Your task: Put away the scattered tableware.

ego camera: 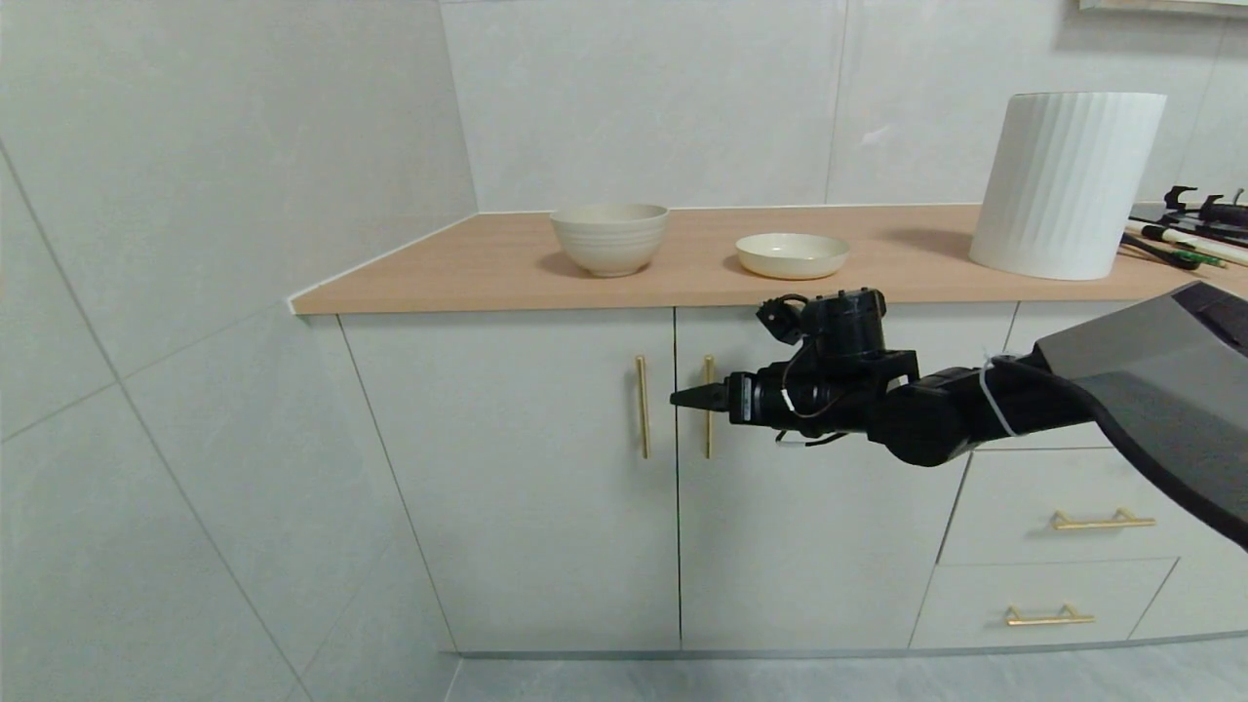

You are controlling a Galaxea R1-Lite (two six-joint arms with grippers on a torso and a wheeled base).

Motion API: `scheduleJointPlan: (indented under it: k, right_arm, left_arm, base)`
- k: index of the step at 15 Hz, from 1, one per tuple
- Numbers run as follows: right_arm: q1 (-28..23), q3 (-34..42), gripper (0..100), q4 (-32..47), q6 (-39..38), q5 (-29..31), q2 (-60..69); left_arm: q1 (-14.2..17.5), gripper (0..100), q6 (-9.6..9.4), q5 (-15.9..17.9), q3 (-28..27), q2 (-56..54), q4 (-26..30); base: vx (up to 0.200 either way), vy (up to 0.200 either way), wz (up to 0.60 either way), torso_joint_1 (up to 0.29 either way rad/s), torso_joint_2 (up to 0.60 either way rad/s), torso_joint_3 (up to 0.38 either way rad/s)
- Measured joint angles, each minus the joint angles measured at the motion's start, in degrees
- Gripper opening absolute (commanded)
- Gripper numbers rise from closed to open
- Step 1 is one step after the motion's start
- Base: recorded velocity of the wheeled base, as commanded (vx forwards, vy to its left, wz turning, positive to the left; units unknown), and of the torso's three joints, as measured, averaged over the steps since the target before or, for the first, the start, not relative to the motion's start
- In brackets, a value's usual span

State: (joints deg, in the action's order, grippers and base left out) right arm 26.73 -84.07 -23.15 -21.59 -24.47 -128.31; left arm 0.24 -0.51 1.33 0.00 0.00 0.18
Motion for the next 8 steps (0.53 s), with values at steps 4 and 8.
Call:
scheduleJointPlan:
  k: [4,8]
  right_arm:
    - [-0.11,-1.07,100,-2.38,-1.8,0.27,-1.9]
    - [-0.09,-1.29,100,-6.9,-1.95,0.68,-3.83]
  left_arm:
    - [0.0,100,-0.02,0.0,0.0,0.0,0.0]
    - [0.0,100,-0.02,0.0,0.0,0.0,-0.02]
  base:
    - [0.0,0.0,0.0,0.0,0.0,0.0]
    - [0.0,0.0,0.0,0.0,0.0,0.0]
